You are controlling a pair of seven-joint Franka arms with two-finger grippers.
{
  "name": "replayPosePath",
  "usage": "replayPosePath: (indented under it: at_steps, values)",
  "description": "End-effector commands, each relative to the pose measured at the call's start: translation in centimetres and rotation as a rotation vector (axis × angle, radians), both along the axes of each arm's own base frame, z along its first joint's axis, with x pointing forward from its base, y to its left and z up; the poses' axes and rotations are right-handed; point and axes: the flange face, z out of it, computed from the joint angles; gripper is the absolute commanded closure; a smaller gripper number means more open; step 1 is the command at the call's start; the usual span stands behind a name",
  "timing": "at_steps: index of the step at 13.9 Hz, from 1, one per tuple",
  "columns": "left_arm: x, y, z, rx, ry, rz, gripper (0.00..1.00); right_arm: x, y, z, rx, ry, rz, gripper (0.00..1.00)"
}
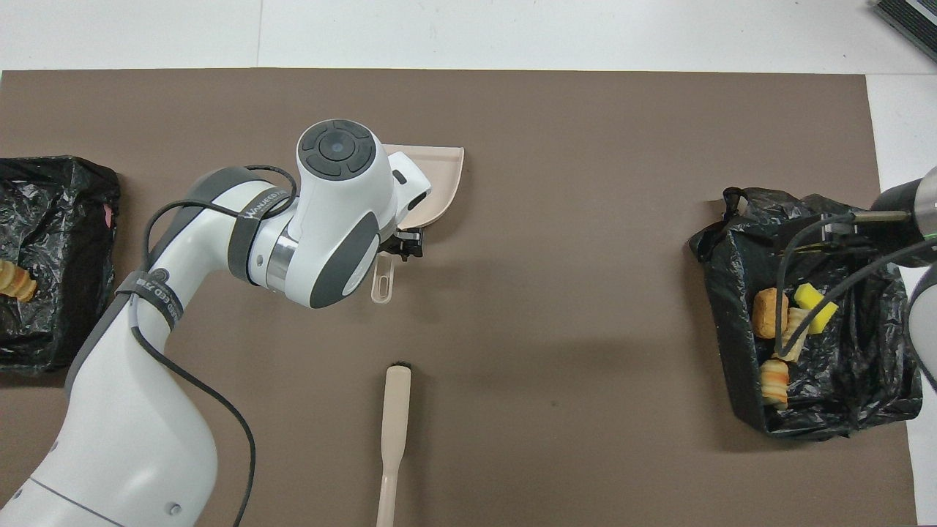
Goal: Sweep and dump trash in bin
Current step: 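Lower the dustpan onto the table center and open the left gripper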
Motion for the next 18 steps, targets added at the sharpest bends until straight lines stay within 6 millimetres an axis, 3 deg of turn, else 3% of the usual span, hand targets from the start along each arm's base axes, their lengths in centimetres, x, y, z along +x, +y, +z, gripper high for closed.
replayPosePath:
  at_steps: [1, 5, 9, 12, 14, 17, 18]
  values:
    - [0.0, 4.0, 5.5, -0.028, -0.055, 0.007, 0.0, -0.7, -0.1, 0.2, 0.013, 0.006, -0.002, 0.0]
    - [-1.2, 10.9, 15.7, -0.036, -0.098, -0.03, 0.0, -0.7, -0.1, 0.2, 0.013, 0.006, -0.002, 0.0]
    - [-2.2, 17.4, 21.9, -0.019, -0.022, -0.063, 0.0, -0.7, -0.1, 0.2, 0.013, 0.006, -0.002, 0.0]
    - [-5.3, 21.0, 27.0, -0.028, -0.056, -0.139, 0.0, -0.7, -0.1, 0.2, 0.013, 0.006, -0.002, 0.0]
    - [-7.0, 22.1, 28.3, -0.027, -0.063, -0.126, 0.0, -0.7, -0.1, 0.2, 0.013, 0.006, -0.002, 0.0]
    - [-8.8, 22.1, 27.3, -0.024, -0.029, -0.116, 0.0, -0.7, -0.1, 0.1, 0.013, 0.007, -0.002, 0.0]
    - [-8.5, 22.2, 27.4, -0.026, -0.044, -0.117, 0.0, -0.7, -0.1, 0.1, 0.013, 0.007, -0.002, 0.0]
